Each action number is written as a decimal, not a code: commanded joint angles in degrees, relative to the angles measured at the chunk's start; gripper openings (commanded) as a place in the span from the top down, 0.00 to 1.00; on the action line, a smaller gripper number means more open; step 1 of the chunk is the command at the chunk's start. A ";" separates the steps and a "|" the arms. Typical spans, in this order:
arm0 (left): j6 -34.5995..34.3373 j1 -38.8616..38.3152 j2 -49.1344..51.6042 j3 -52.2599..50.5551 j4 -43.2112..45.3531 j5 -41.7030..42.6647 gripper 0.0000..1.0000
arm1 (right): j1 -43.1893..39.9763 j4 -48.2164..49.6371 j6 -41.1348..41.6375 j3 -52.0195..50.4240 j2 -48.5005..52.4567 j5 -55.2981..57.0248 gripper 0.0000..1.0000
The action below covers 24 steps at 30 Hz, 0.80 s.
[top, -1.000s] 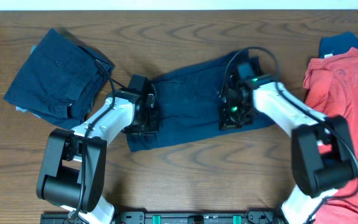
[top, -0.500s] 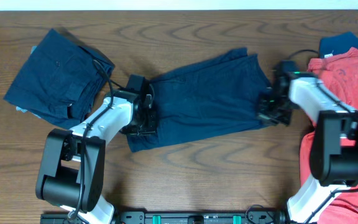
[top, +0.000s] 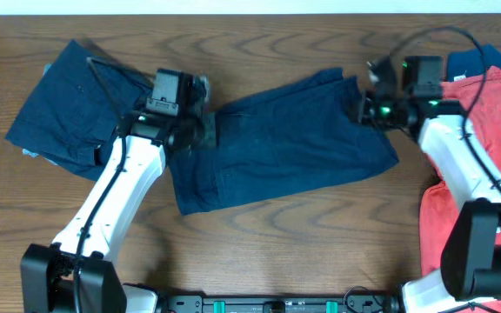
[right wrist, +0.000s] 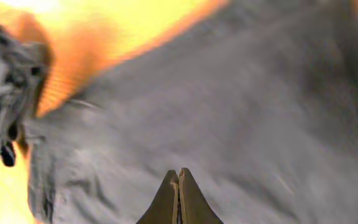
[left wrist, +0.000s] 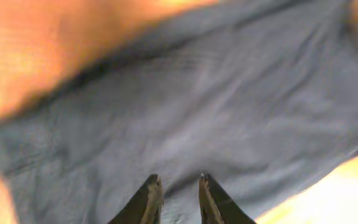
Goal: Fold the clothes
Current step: 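Pull the shorts apart with both grippers to straighten them on the table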
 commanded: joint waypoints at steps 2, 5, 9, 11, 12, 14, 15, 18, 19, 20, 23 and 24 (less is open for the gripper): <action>-2.19 -1.92 4.24 -1.62 4.11 2.43 0.77 | 6.12 4.46 1.49 0.02 3.15 1.53 0.99; -2.58 -3.10 9.42 -1.95 6.38 2.40 0.78 | 10.34 8.85 3.52 0.02 7.72 2.05 0.99; -2.58 -3.06 15.65 -1.95 9.44 2.14 0.78 | 13.25 13.38 6.97 0.02 13.84 5.25 0.99; -2.58 -2.58 17.70 -1.92 11.91 -0.46 0.78 | 13.42 15.56 8.68 0.02 16.68 11.43 0.99; -2.58 -2.14 18.27 -1.92 12.79 -2.12 0.77 | 13.00 16.48 10.80 0.02 17.86 15.41 0.99; -2.58 -1.01 18.56 -1.92 13.33 -5.03 0.74 | 11.74 18.03 12.41 0.02 19.45 20.35 0.99; -2.56 -0.24 18.53 -1.92 13.16 -5.53 0.73 | 10.64 18.60 12.39 0.02 20.06 22.38 0.99; -2.32 2.58 18.32 -1.92 10.73 -5.55 0.71 | 6.47 18.45 12.39 0.02 20.31 25.22 0.99; -2.34 3.54 18.32 -1.92 9.73 -5.55 0.71 | 4.87 18.40 12.39 0.02 20.31 25.16 0.99; -2.36 4.72 18.32 -1.92 8.46 -5.51 0.71 | 3.39 18.27 12.39 0.02 20.31 25.00 0.99; -2.32 7.82 17.84 -1.92 4.13 -5.27 0.71 | -1.99 16.31 12.28 0.04 20.13 22.14 0.96; -1.86 8.44 17.55 -1.92 3.13 -4.81 0.71 | -3.19 15.69 11.41 0.04 19.85 19.71 0.95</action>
